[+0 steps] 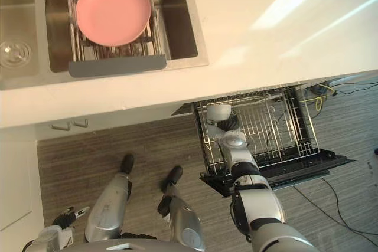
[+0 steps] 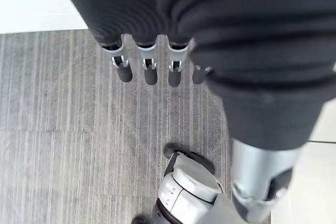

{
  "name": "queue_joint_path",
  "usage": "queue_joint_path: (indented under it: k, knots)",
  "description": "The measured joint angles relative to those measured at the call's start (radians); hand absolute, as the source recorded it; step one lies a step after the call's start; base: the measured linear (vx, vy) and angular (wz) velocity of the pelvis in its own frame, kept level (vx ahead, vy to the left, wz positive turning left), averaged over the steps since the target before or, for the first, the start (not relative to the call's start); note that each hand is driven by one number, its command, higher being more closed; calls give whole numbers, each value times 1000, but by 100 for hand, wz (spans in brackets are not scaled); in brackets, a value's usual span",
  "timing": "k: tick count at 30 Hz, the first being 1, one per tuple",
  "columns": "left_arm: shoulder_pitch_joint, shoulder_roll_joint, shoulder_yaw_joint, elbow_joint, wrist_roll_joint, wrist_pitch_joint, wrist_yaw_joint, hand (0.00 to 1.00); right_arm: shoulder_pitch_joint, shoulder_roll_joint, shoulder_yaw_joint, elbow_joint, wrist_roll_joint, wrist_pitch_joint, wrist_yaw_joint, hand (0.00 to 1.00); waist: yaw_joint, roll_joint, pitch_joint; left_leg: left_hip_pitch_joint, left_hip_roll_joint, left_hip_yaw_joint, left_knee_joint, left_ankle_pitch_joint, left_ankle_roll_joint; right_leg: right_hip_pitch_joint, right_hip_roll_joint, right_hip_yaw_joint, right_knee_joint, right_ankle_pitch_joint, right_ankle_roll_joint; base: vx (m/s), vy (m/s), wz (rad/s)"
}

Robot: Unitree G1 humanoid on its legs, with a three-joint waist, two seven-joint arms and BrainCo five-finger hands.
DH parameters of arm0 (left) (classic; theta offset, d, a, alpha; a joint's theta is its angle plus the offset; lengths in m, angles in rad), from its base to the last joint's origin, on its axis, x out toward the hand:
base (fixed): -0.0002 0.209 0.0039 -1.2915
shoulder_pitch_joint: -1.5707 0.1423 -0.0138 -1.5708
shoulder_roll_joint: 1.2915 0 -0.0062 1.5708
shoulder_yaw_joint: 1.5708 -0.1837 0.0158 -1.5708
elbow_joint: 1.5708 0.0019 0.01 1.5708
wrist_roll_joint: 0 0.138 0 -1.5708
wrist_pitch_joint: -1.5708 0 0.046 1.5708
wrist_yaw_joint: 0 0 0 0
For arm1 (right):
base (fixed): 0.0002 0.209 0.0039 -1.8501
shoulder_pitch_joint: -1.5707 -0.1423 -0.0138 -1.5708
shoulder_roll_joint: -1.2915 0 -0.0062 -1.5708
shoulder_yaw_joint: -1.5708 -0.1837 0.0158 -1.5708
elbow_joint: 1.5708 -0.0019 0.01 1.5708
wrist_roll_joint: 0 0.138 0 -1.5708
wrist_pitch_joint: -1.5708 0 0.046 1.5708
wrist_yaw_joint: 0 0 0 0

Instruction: Walk over to the sink, pick up the cup, carry it to the dishwasher, place the cup inside the dishwasher, then close the dishwasher door

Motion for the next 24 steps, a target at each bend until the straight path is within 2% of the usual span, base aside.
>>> queue_joint_path:
  k: [3, 6, 9, 12, 15, 20, 24]
  knots:
    - [-27, -12, 1, 16, -42, 6, 0, 0, -58, -34, 0, 22, 0, 8, -4, 100, -5, -1, 19, -42, 3, -2, 8, 10, -9, -39, 2, 15, -1, -11, -5, -34, -36, -3]
    - [-52, -13, 2, 20, -50, -12, 5, 0, -77, -82, -1, 37, 0, 17, -24, 100, -10, -1, 40, -85, -1, -4, 33, 9, -10, -66, -2, 25, 1, -38, -9, -66, -9, 3]
    - [-55, -18, -1, 23, -83, -26, 11, 0, -114, -119, -2, 73, -2, 39, -44, 100, -28, 4, 43, -127, 2, 1, 36, 23, -16, -124, -3, 37, 27, -40, -12, -67, 14, -5]
    - [-61, -22, -24, 22, -101, -41, 18, 0, -118, -169, -5, 77, -39, 50, -59, 100, -33, 22, 57, -139, -3, 9, 34, 35, -7, -145, -10, 43, 36, -41, -11, -36, 50, -5]
    - [-74, -27, -59, 23, -119, -45, 26, 0, -145, -211, 3, 83, -40, 32, -36, 100, -38, 40, 68, -151, -12, 24, 19, 55, -3, -174, -22, 56, 39, -36, -12, -10, 52, -7]
    - [-89, -34, -119, 23, -139, -57, 26, 0, -215, -226, 101, 110, -47, 12, -4, 100, -41, 85, 90, -151, -22, 31, -8, 74, -2, -193, -29, 65, 37, -29, -13, 5, 21, -4]
    - [-89, -47, -163, 26, -159, -67, 28, 0, -264, -227, 162, 117, -48, 9, 21, 100, -37, 99, 93, -147, -26, 28, -38, 93, -4, -199, -31, 62, 33, -26, -14, 19, 2, 3]
